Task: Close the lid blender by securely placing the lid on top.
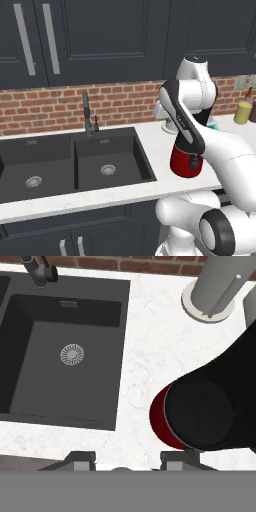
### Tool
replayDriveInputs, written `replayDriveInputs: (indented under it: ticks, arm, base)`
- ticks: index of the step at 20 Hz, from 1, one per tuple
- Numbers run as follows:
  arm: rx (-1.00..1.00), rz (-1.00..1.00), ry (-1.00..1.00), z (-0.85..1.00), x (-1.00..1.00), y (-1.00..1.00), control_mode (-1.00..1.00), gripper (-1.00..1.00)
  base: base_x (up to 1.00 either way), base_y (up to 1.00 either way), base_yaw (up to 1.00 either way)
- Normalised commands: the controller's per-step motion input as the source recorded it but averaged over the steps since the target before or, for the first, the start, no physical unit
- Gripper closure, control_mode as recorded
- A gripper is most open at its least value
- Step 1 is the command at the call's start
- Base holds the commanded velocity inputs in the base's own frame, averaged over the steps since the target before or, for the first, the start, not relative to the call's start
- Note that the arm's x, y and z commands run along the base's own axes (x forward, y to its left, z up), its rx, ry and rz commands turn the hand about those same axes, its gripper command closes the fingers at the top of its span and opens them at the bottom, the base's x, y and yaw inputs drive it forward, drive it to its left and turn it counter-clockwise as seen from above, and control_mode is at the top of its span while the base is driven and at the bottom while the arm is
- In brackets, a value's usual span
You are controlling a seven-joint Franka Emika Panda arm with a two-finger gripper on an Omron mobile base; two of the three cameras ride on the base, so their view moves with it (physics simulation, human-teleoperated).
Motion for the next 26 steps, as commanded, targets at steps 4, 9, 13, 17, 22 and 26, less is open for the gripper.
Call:
replayDriveInputs:
  ticks: [4, 9, 13, 17, 22, 26]
  arm:
    - [0.0, 0.0, -0.01, 0.0, -0.25, 0.0, -1.0, -1.0]
    - [0.03, -0.02, -0.06, -0.08, -0.55, -0.09, -1.0, -1.0]
    - [0.16, -0.16, -0.14, -0.07, -0.8, -0.58, -1.0, -1.0]
    - [0.21, -0.25, -0.08, -0.01, -0.73, -0.85, -1.0, -1.0]
    - [0.21, -0.31, 0.0, -0.13, -0.51, -1.0, -1.0, -1.0]
    - [0.2, -0.32, 0.0, -0.29, -0.36, -1.0, -1.0, -1.0]
  base:
    - [0.0, 0.0, 0.0]
    - [0.0, 0.0, 0.0]
    - [0.0, 0.0, 0.0]
    - [0.0, 0.0, 0.0]
    - [0.0, 0.0, 0.0]
    - [0.0, 0.0, 0.0]
